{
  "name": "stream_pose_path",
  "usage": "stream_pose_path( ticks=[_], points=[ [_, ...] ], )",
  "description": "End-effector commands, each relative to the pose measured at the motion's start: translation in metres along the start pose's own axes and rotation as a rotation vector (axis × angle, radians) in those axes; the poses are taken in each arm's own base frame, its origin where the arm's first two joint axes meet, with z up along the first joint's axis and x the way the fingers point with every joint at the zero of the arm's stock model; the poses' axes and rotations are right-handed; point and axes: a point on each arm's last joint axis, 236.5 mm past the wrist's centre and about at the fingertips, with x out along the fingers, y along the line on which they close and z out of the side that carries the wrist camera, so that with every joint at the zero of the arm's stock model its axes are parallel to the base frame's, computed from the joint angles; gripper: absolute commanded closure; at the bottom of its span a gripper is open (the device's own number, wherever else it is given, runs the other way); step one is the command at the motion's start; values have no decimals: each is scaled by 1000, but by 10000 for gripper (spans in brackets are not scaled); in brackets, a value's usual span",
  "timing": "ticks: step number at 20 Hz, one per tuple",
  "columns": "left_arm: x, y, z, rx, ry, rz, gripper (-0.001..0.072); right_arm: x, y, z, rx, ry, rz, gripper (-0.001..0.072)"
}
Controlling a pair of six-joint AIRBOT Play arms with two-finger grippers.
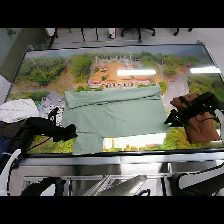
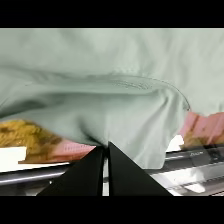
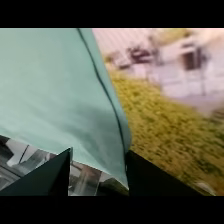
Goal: Fold the shirts.
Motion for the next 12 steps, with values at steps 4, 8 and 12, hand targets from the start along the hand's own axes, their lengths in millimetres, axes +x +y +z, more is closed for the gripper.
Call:
stream_pose_path(
  ticks=[4,8,12],
  points=[
    [-36,-6,1,24,-110,-27,690,18,44,-10,-100,28,107,691],
    [-55,3,-31,19,-65,36,691,-17,23,-15,-80,-52,-49,692],
    [-82,33,-56,16,-87,189,691,-50,-20,-32,35,-126,-229,692]
  ],
)
